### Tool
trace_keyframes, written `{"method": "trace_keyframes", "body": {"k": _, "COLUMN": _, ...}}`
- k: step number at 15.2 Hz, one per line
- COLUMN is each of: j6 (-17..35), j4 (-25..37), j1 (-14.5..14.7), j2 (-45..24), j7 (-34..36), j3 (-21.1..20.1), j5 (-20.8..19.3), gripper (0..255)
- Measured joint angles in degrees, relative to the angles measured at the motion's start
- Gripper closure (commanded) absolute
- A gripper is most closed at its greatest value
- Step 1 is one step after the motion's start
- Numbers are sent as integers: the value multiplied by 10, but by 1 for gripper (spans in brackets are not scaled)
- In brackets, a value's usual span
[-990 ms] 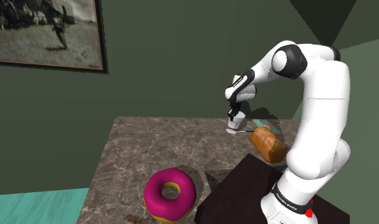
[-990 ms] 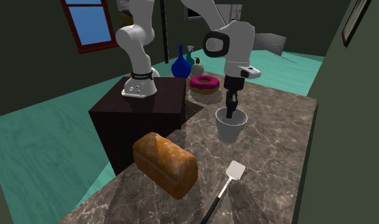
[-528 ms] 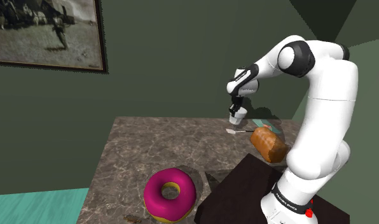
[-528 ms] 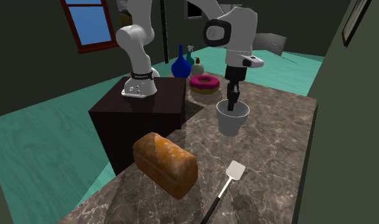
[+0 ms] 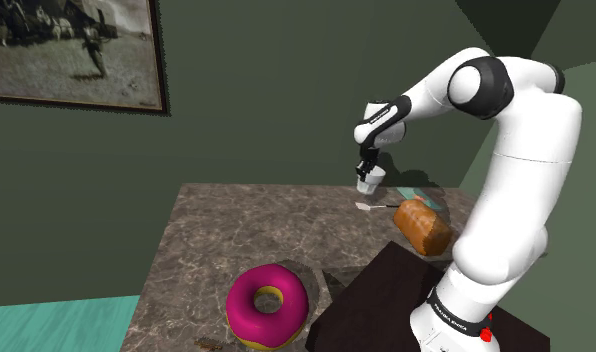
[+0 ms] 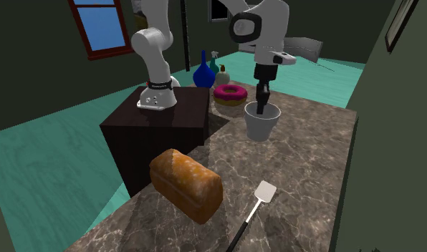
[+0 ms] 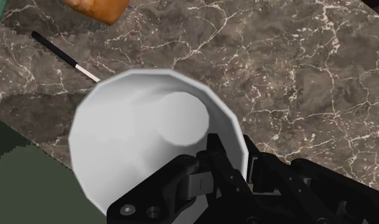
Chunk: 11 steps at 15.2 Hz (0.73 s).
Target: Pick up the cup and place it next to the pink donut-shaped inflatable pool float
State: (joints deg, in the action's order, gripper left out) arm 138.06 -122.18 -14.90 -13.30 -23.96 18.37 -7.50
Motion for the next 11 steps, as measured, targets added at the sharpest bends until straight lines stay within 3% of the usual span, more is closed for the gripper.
{"method": "trace_keyframes", "body": {"k": 11, "j6": -8, "j4": -89, "j1": 97, "j2": 74, "j7": 177, "j3": -49, "j5": -49, "gripper": 255}}
